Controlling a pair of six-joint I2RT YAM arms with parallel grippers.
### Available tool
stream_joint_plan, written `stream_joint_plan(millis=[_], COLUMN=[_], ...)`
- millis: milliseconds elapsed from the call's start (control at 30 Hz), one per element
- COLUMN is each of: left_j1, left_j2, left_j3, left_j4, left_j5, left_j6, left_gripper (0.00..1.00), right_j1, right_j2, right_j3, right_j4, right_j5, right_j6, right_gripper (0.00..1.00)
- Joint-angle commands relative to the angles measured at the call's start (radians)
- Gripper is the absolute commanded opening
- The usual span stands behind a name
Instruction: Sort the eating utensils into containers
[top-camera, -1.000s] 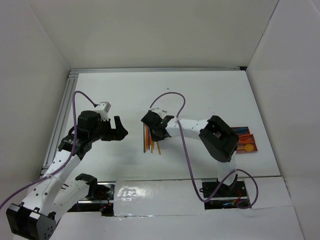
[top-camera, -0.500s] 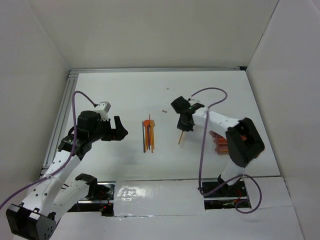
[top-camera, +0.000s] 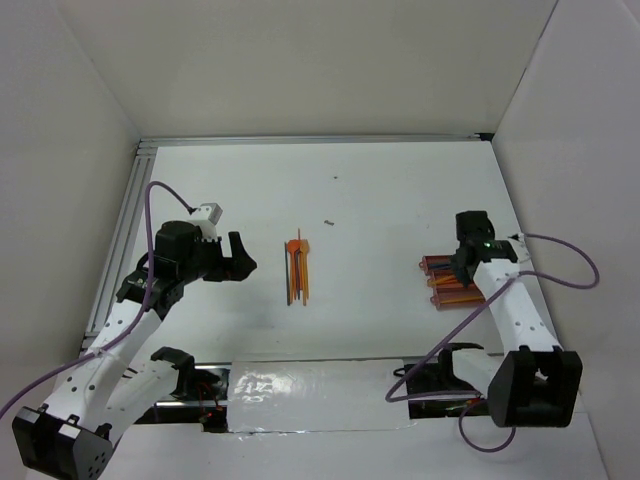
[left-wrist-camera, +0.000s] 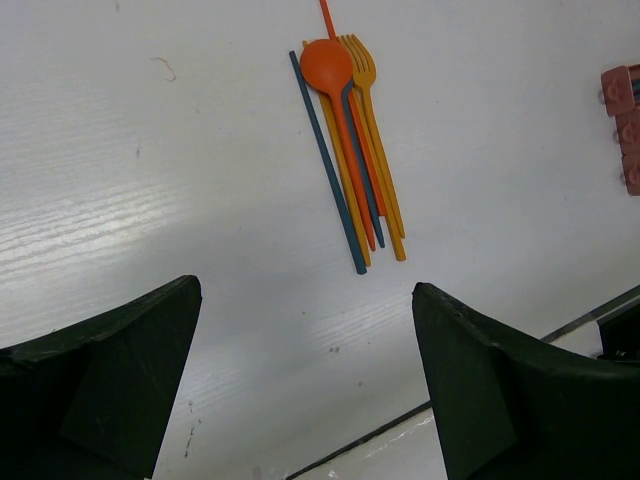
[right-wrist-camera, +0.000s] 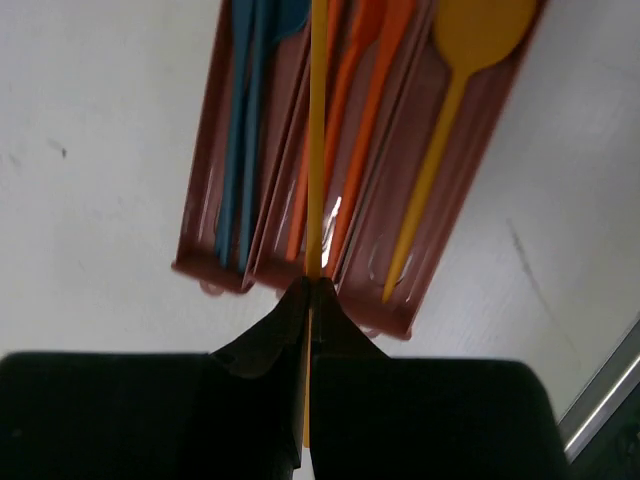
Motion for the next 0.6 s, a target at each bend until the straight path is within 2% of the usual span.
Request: stream_joint_plan(millis=[0,133,267,567], left_j1=[-0.002,-0.005,-0.003,-0.008], left_j2=[-0.007,0.002,0.007,0.013], left_j3=[0.016,0.017,0.019,0.019], left_j4=[0.029,0.032,0.032,0.032], left_j5=[0.017,0.023,0.026,0.026], left_j6=[0.012,0.012,0.012,0.009], left_gripper=[1.00,1.00,1.00,1.00], right_j1=[-0.111,-0.263,-0.341,-0.360], right_j2=[-0.076,-0.075,-0.038,-0.011], right_j3=[-0.018,-0.066,-0.084,-0.132], right_j4=[-0.045,0.034,0.090,0.168], right_j5=[0.044,0.015,-0.042,-0.085], right_j6=[-0.017,-0.075,-0.121,-0.146], right_gripper=[0.00,0.00,0.00,0.00])
